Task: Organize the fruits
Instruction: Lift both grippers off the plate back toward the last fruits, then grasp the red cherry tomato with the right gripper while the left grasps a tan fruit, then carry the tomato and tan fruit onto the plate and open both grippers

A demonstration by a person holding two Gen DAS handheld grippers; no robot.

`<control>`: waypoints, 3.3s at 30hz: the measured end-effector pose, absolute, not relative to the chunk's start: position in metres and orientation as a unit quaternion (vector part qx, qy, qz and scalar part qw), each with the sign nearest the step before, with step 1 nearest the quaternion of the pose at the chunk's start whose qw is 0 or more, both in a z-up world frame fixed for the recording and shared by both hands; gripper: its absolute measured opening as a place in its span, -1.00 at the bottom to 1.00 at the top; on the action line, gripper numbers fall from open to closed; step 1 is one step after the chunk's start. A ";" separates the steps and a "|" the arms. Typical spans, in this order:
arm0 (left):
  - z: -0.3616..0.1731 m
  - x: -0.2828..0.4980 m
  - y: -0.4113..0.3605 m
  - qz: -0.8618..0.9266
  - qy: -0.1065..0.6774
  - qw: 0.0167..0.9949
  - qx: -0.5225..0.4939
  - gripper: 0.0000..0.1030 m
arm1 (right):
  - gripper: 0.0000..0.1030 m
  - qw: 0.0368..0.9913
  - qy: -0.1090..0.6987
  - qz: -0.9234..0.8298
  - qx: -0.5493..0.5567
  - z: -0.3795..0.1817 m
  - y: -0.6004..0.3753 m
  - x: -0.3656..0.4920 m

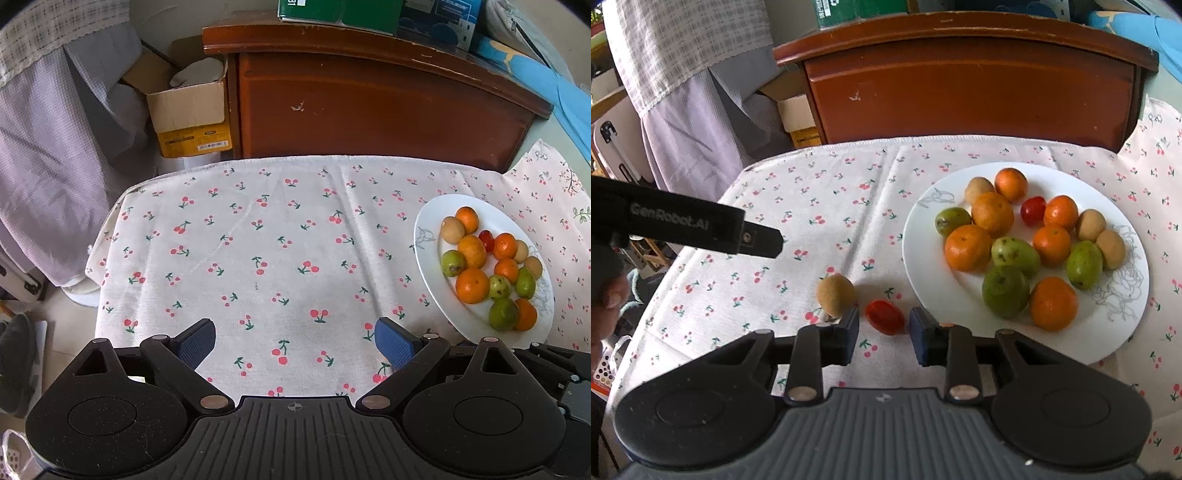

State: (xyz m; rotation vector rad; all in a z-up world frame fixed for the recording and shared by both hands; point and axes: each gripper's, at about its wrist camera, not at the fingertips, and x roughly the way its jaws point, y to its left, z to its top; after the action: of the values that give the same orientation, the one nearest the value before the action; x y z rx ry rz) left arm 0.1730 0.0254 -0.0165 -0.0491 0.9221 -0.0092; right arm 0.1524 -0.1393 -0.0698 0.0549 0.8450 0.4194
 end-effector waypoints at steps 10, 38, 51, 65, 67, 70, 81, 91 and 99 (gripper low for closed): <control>-0.022 0.171 0.021 -0.015 0.447 0.894 -0.015 0.83 | -0.57 0.891 0.405 0.205 0.023 -0.072 -0.137 0.152; -0.048 0.154 -0.029 -0.128 0.404 0.904 0.046 -0.04 | -0.57 0.892 0.405 0.171 0.105 -0.038 -0.204 0.126; -0.057 0.156 -0.040 -0.142 0.405 0.901 0.067 -0.45 | -0.57 0.888 0.412 0.165 0.116 -0.041 -0.206 0.128; -0.035 0.160 -0.031 -0.128 0.384 0.914 0.013 -0.51 | -0.57 0.891 0.404 0.161 0.132 -0.035 -0.214 0.130; -0.025 0.161 -0.031 -0.133 0.370 0.919 0.001 -0.51 | -0.57 0.894 0.395 0.159 0.139 -0.028 -0.218 0.132; -0.011 0.165 -0.037 -0.137 0.348 0.927 -0.003 -0.51 | -0.57 0.903 0.377 0.147 0.144 -0.018 -0.224 0.136; 0.006 0.184 -0.063 -0.160 0.325 0.932 -0.016 -0.51 | -0.57 0.916 0.344 0.113 0.171 0.000 -0.246 0.153; -0.005 0.202 -0.081 -0.165 0.344 0.924 0.000 -0.51 | -0.57 0.910 0.363 0.076 0.186 -0.011 -0.246 0.164; -0.012 0.216 -0.088 -0.164 0.357 0.920 -0.002 -0.51 | -0.57 0.897 0.384 0.051 0.212 -0.025 -0.248 0.176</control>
State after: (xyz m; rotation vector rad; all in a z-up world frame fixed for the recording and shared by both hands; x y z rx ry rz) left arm 0.2162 -0.0884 -0.0122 -0.0041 0.7346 -0.3362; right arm 0.1759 -0.2485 -0.0254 0.4397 0.7944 0.1065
